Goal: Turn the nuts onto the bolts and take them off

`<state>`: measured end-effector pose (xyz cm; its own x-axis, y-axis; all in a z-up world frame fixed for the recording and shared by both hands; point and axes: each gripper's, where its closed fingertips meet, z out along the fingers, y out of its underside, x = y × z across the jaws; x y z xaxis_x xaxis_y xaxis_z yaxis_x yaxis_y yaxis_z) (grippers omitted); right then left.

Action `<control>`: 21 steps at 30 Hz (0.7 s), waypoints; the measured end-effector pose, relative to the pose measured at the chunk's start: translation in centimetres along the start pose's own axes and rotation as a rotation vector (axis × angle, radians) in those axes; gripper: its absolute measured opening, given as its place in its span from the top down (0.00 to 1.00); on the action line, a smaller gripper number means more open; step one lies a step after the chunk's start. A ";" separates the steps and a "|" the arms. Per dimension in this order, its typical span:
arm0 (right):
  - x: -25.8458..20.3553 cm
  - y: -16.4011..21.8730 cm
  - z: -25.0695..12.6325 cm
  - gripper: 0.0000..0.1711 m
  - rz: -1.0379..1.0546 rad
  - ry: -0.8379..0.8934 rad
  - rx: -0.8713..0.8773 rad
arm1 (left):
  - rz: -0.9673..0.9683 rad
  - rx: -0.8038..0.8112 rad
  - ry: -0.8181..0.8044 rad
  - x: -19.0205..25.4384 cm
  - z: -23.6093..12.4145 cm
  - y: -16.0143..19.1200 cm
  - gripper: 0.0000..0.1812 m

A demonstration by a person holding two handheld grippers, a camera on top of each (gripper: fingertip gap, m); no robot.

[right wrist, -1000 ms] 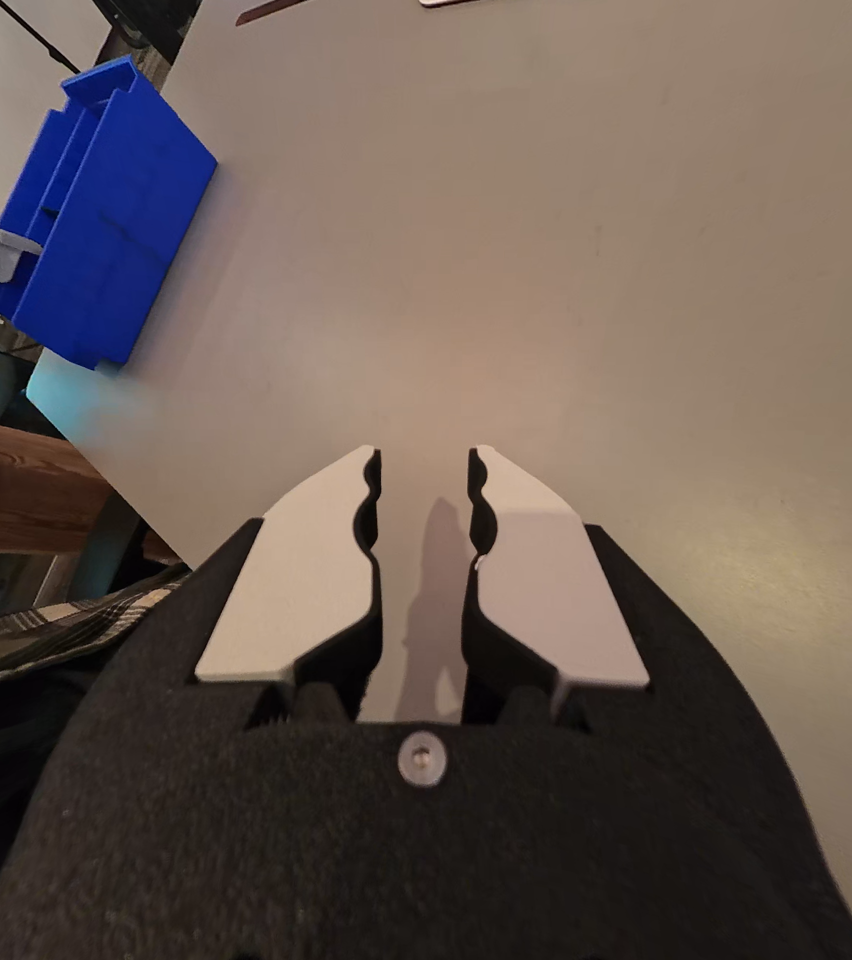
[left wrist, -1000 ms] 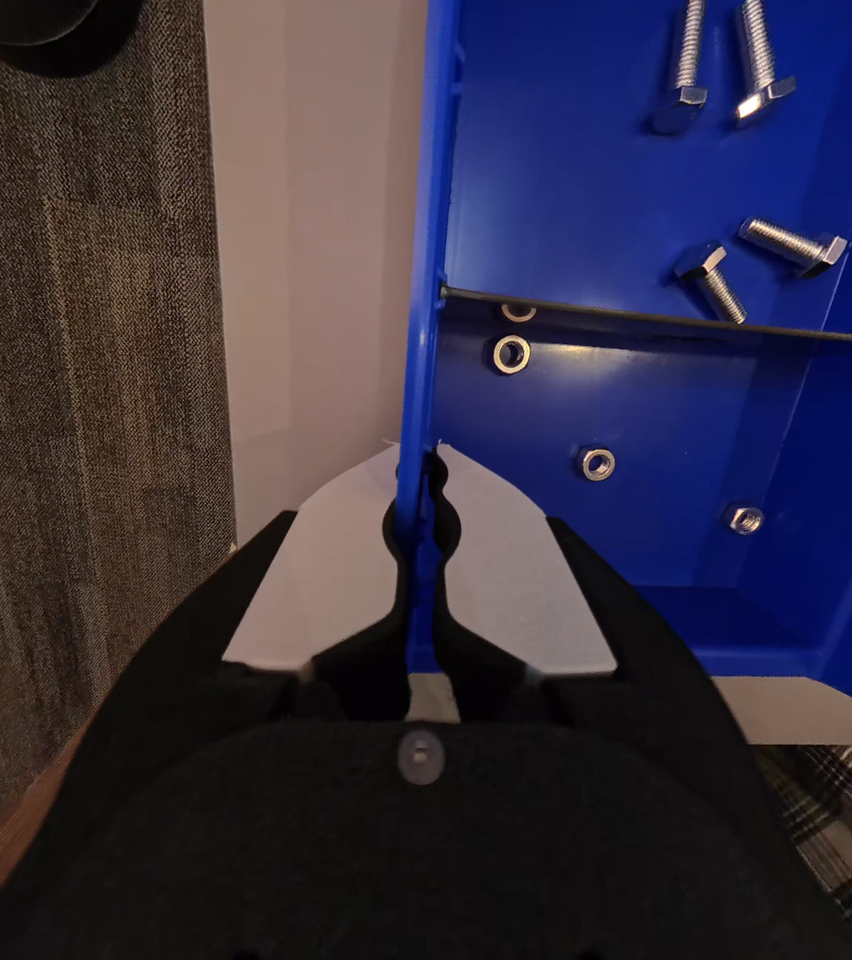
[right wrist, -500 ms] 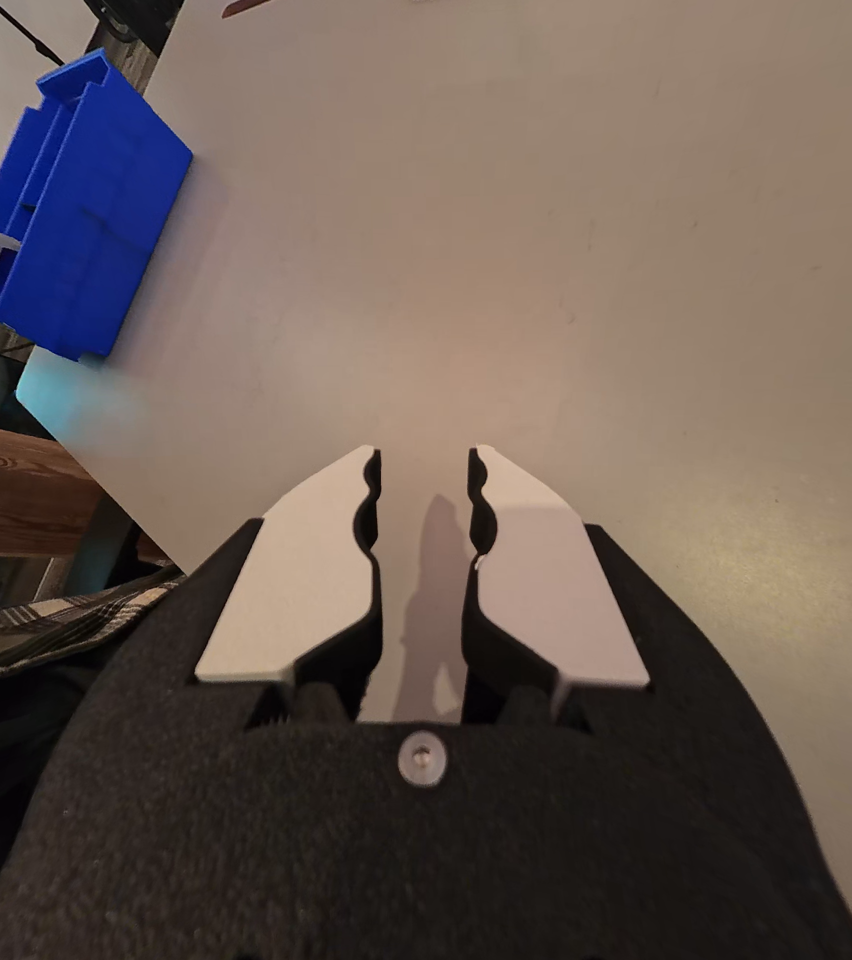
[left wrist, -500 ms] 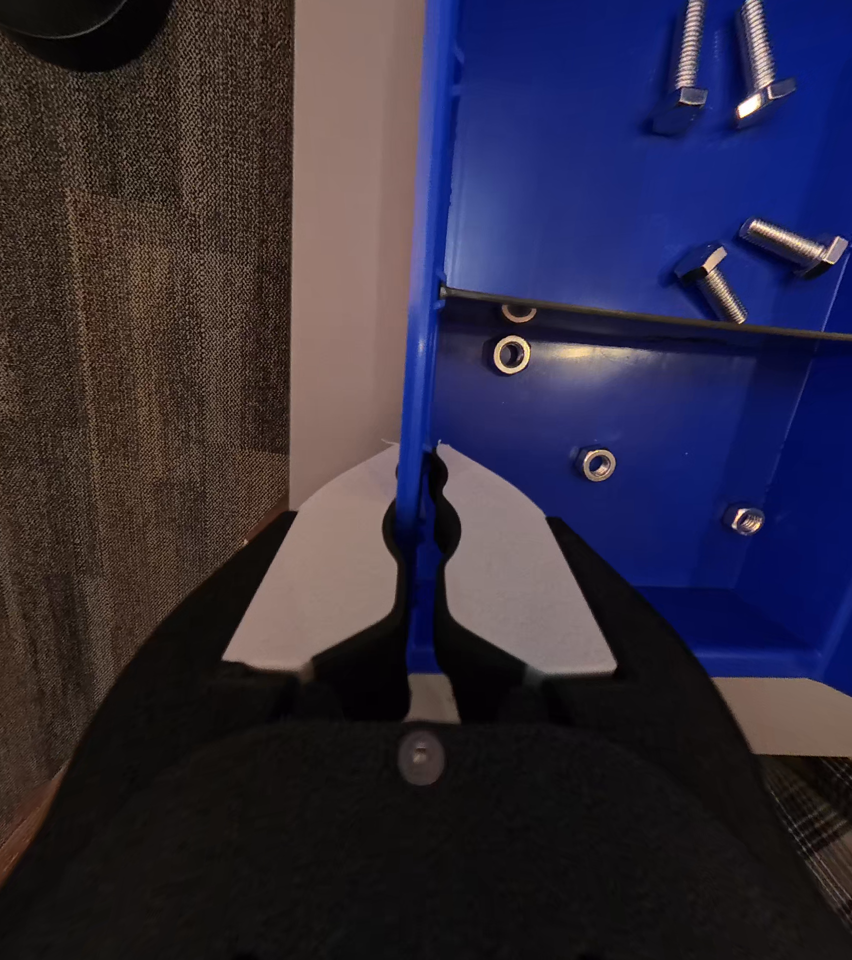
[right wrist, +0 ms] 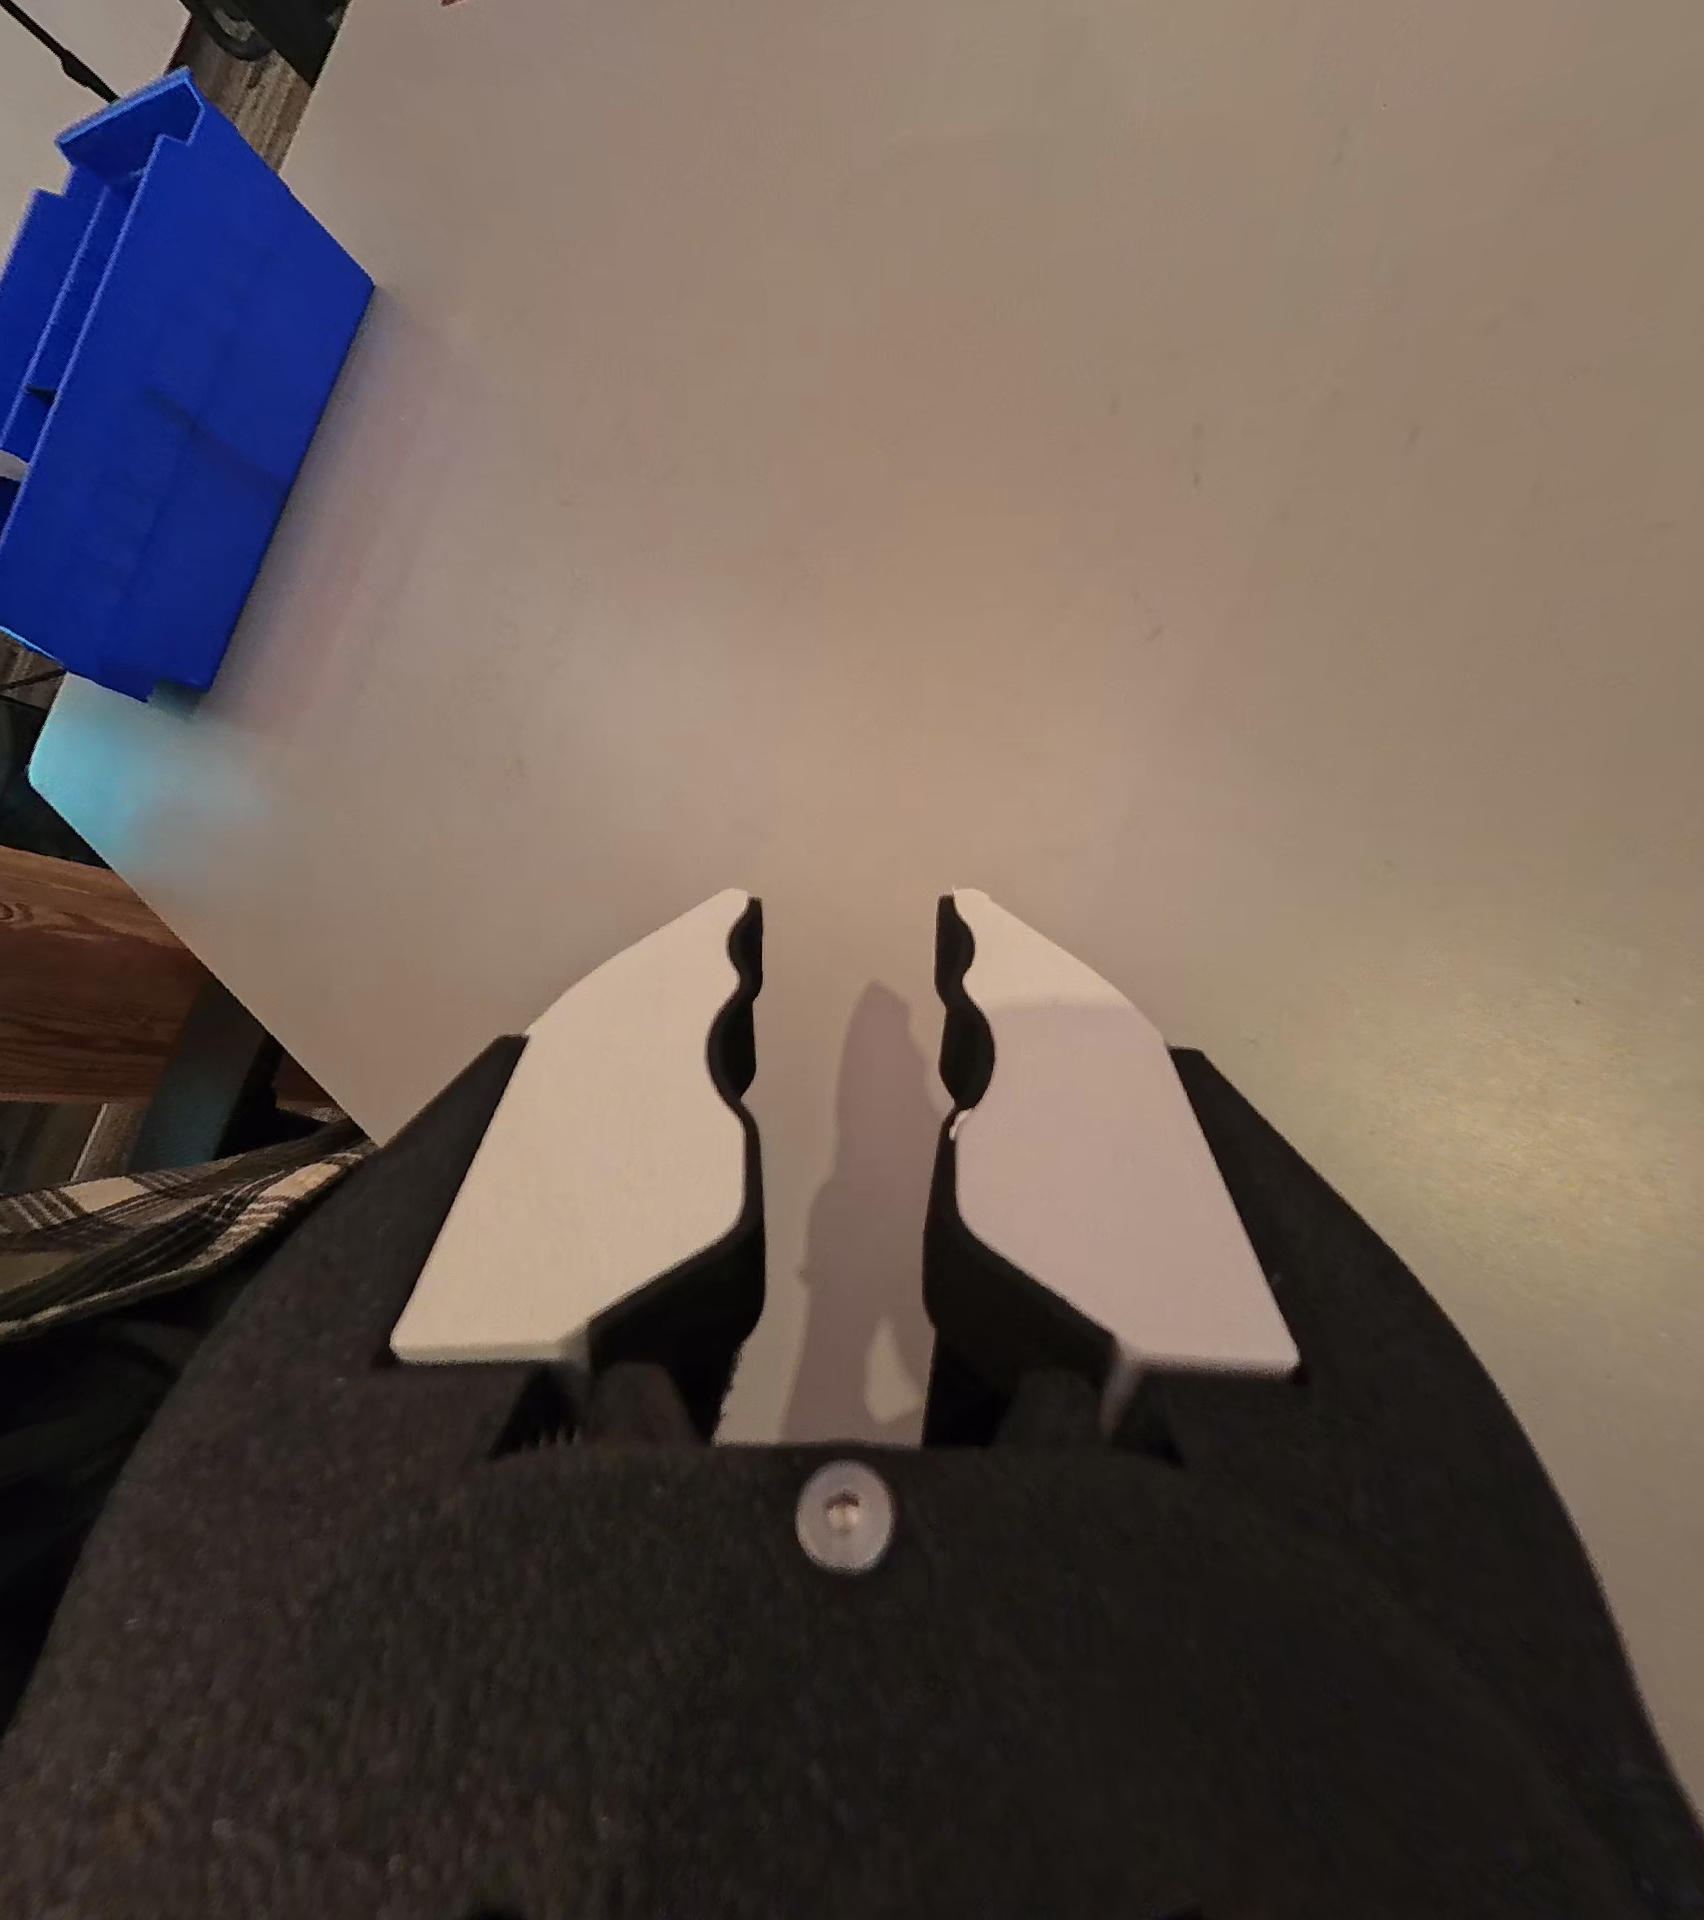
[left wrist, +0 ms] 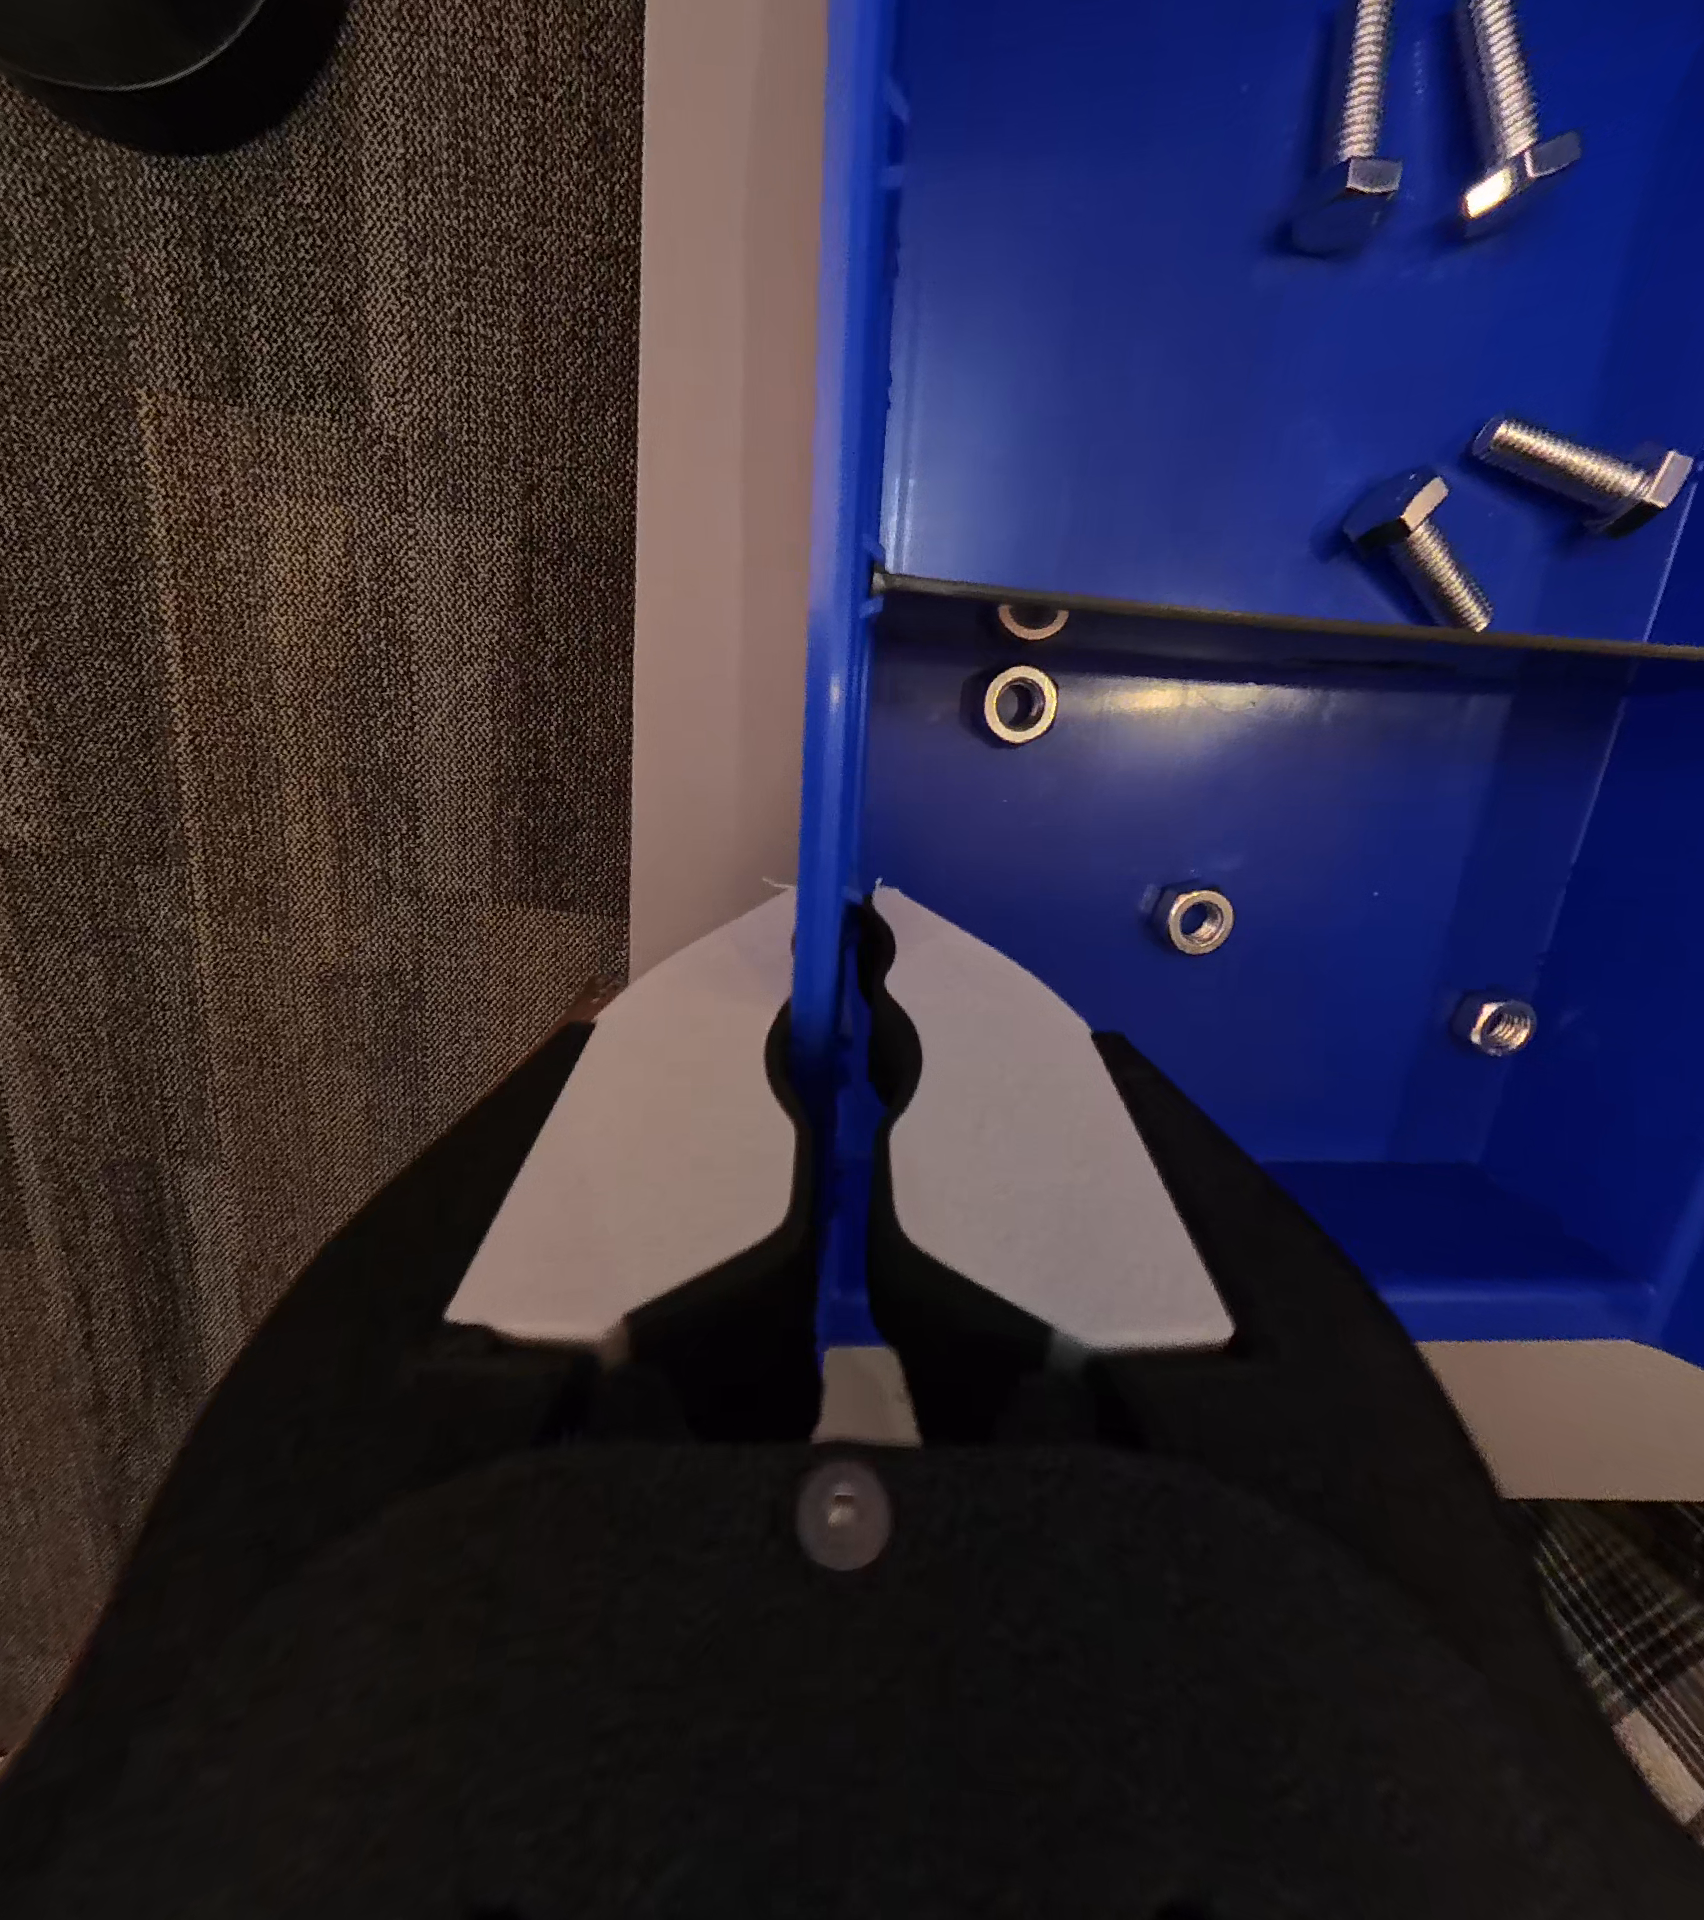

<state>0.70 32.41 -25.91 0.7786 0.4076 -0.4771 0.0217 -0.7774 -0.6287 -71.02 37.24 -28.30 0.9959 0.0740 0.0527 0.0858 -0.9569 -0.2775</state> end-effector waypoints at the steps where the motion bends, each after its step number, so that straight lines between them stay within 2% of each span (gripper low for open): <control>1: 0.0 0.0 0.0 0.82 -0.001 0.002 -0.001 | 0.004 -0.002 0.000 0.0 0.0 0.0 0.97; 15: 0.1 0.0 0.0 0.81 0.002 0.007 0.000 | 0.031 0.003 0.030 -0.1 0.0 0.3 0.97; 21: -0.1 -0.4 -0.4 0.81 -0.008 0.006 0.026 | 0.016 0.166 0.091 0.4 -3.1 -1.4 0.87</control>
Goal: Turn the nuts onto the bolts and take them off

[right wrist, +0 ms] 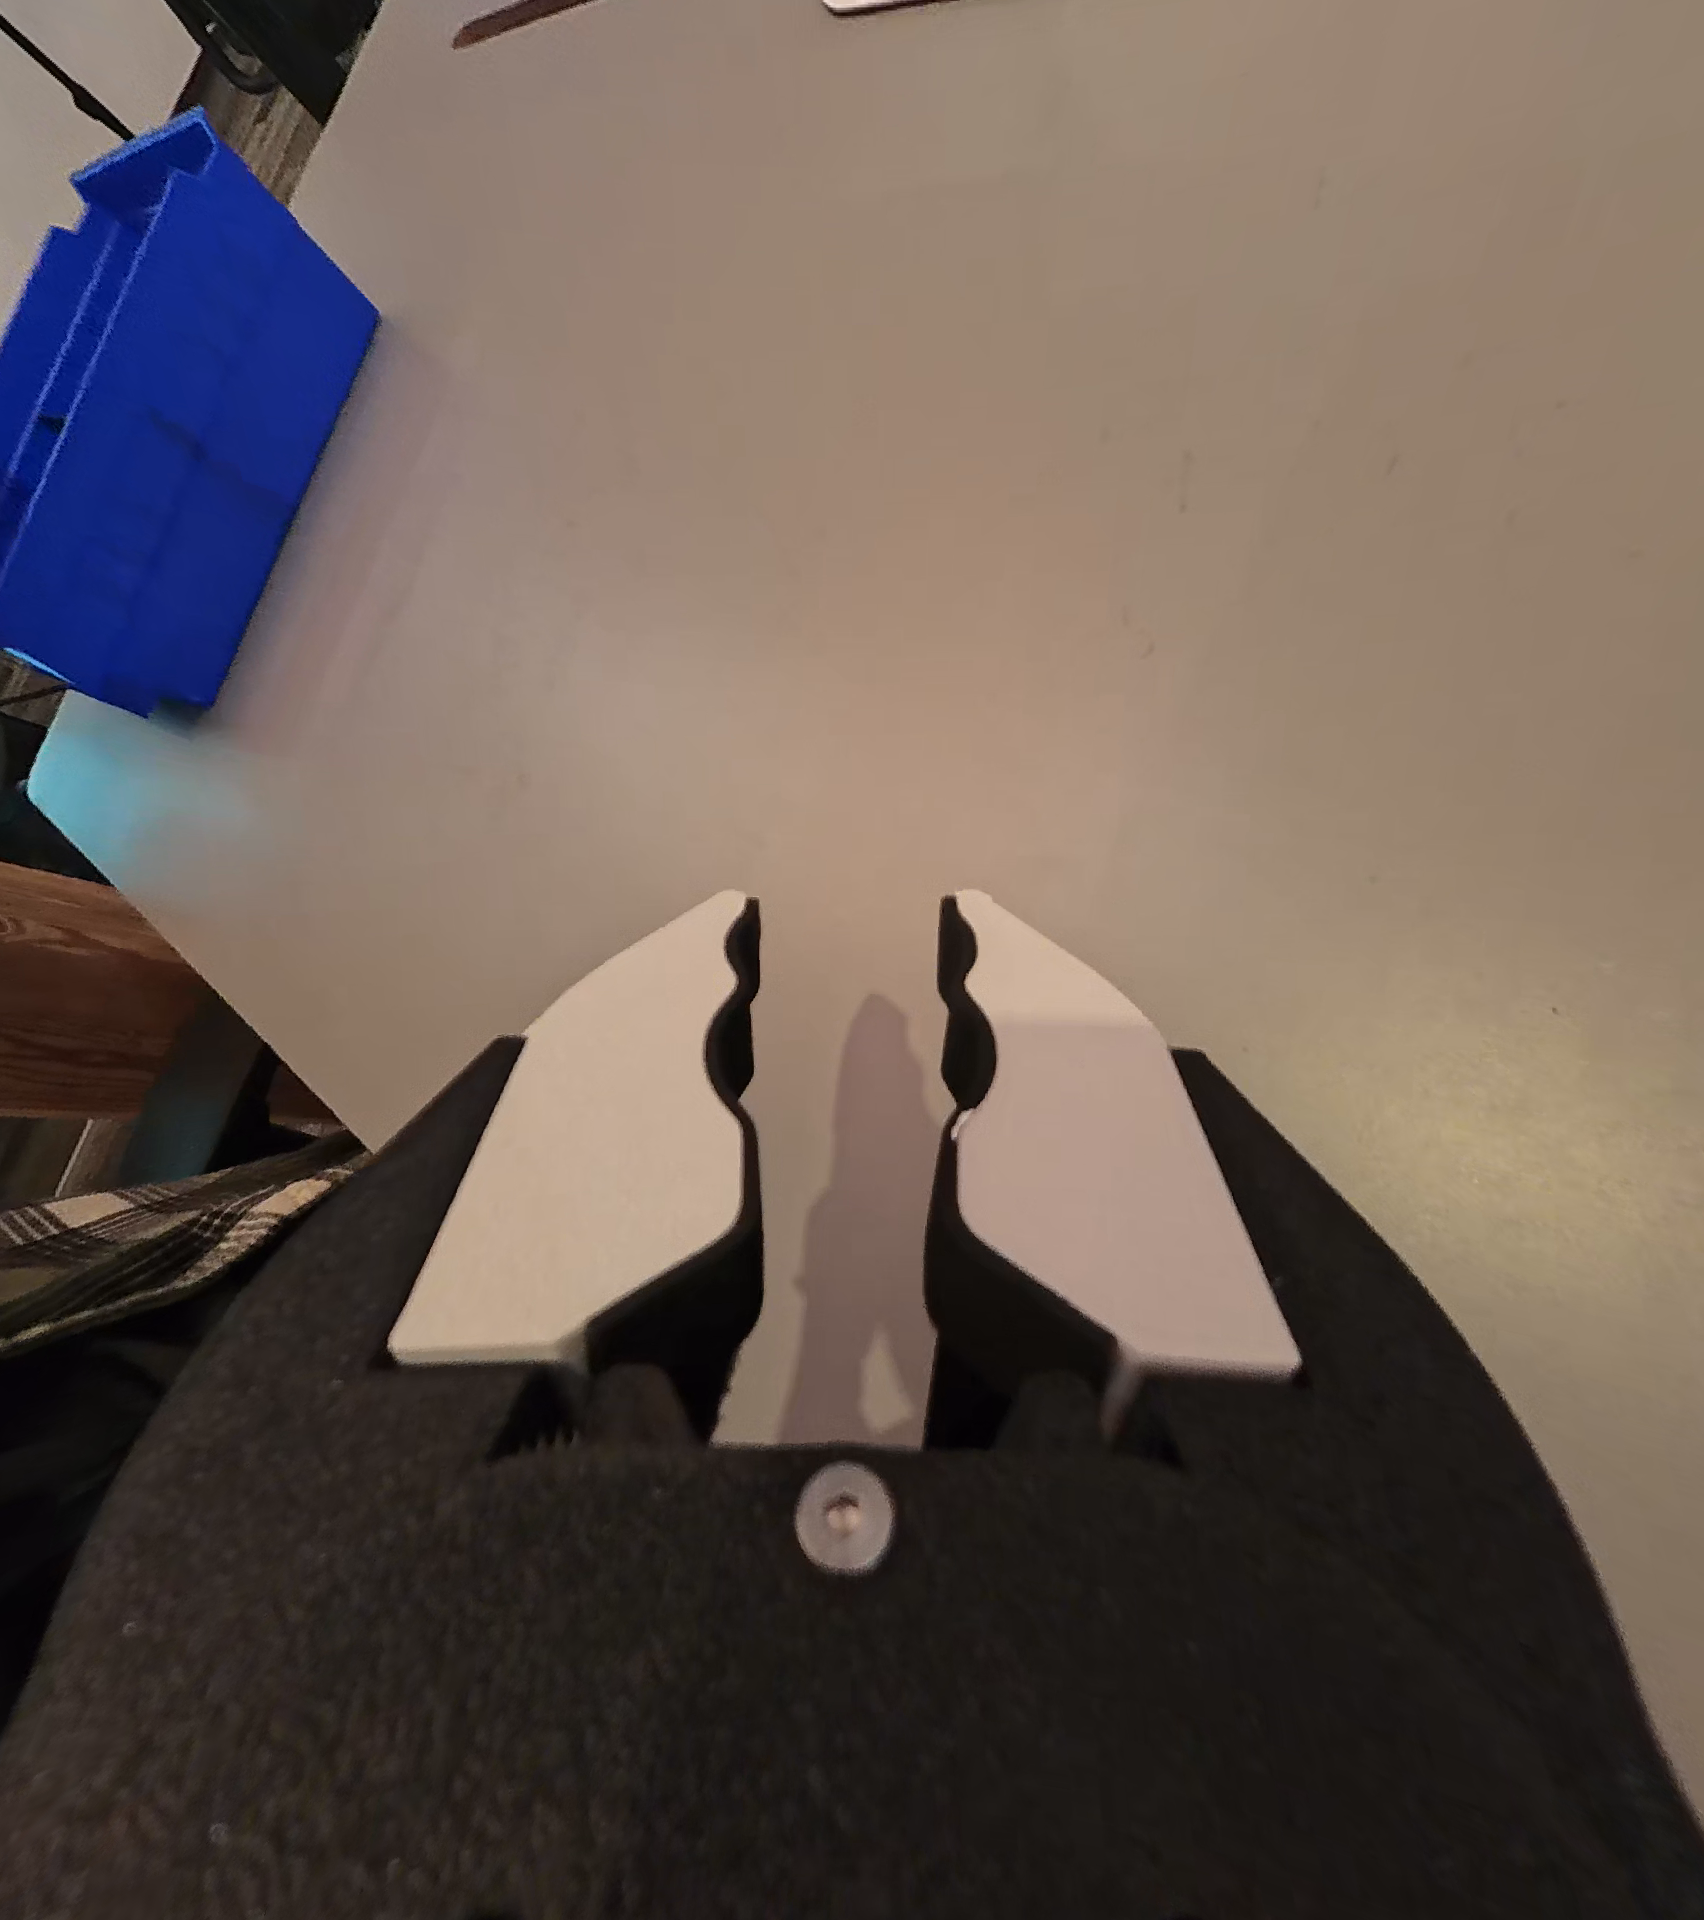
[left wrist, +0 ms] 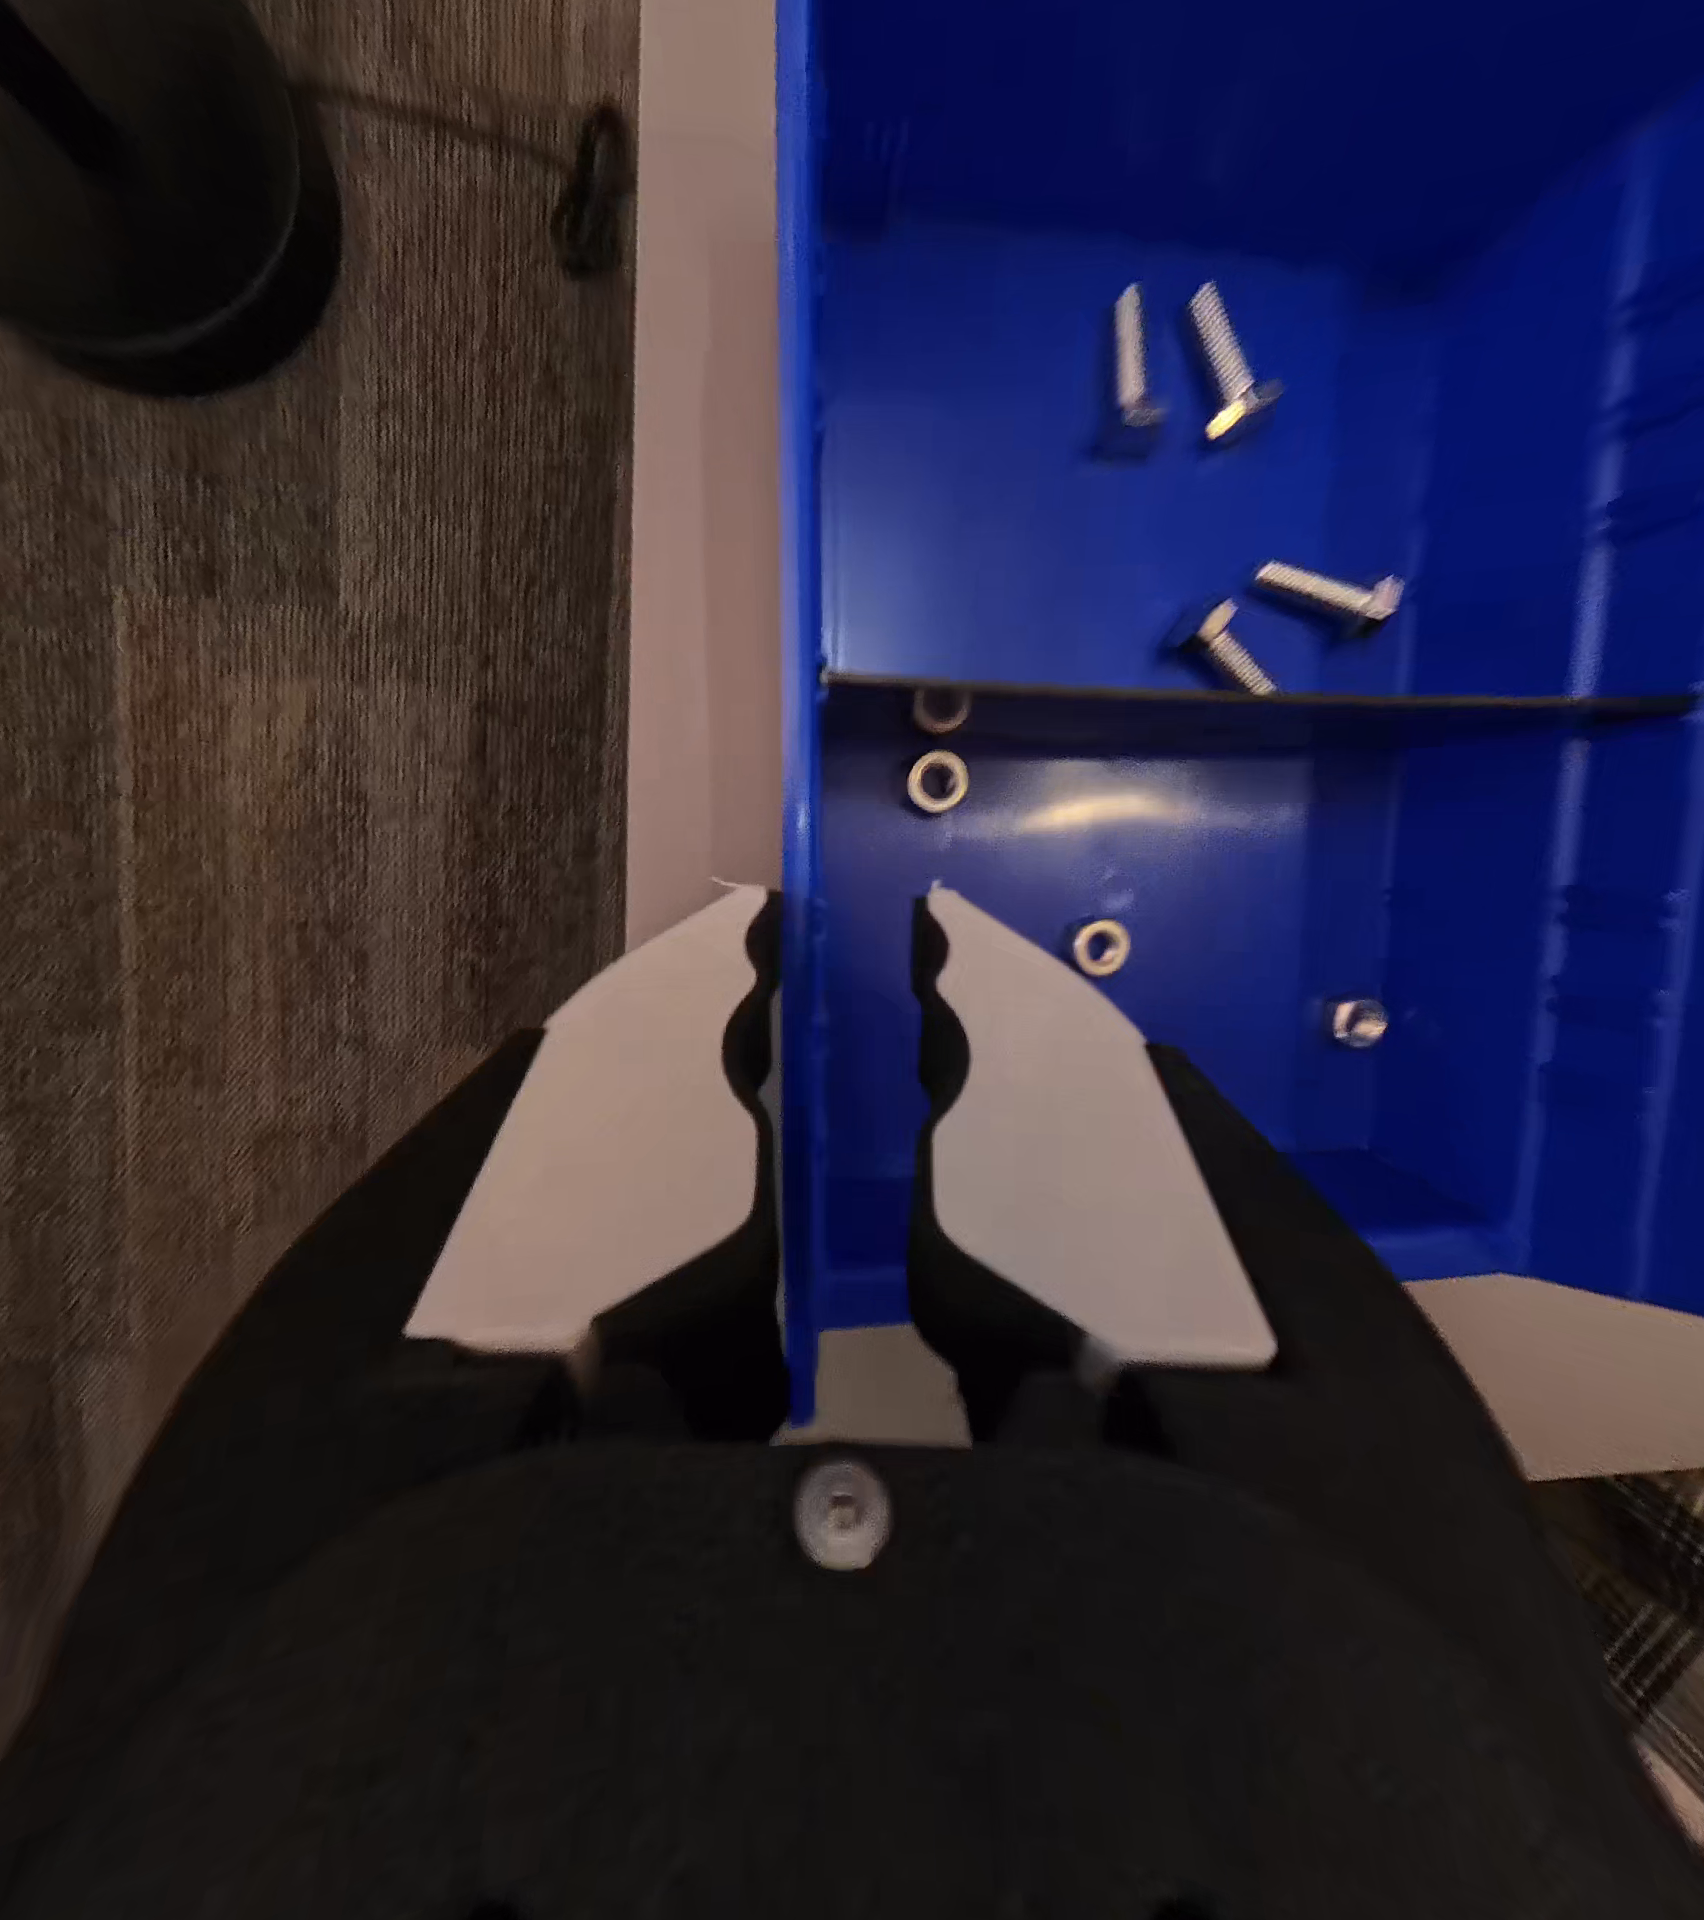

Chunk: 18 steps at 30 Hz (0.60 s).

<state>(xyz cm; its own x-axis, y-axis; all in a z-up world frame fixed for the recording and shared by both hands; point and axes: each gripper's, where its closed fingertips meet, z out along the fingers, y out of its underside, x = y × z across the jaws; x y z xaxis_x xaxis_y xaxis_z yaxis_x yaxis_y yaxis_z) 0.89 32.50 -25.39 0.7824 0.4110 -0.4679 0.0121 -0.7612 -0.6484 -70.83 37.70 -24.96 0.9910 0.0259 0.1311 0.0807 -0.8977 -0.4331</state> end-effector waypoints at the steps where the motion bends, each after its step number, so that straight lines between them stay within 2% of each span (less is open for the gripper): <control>1: -0.1 -0.1 -0.1 0.81 -0.003 -0.001 0.005 | 0.006 0.042 0.015 0.4 -0.8 -0.6 0.83; 4: -0.3 -0.3 -0.1 0.81 -0.014 -0.003 0.014 | 0.095 0.137 0.038 2.1 -3.2 -1.9 0.80; 8: -0.6 -0.3 0.0 0.81 -0.026 -0.004 0.018 | 0.236 0.179 0.013 4.8 -5.0 -2.0 0.75; 13: -1.1 -0.1 0.4 0.81 -0.040 -0.013 0.005 | 0.386 0.159 -0.037 7.7 -5.0 -1.0 0.72; 18: -1.1 0.0 0.6 0.81 -0.043 -0.013 0.003 | 0.464 0.172 -0.001 10.6 -4.7 -1.5 0.72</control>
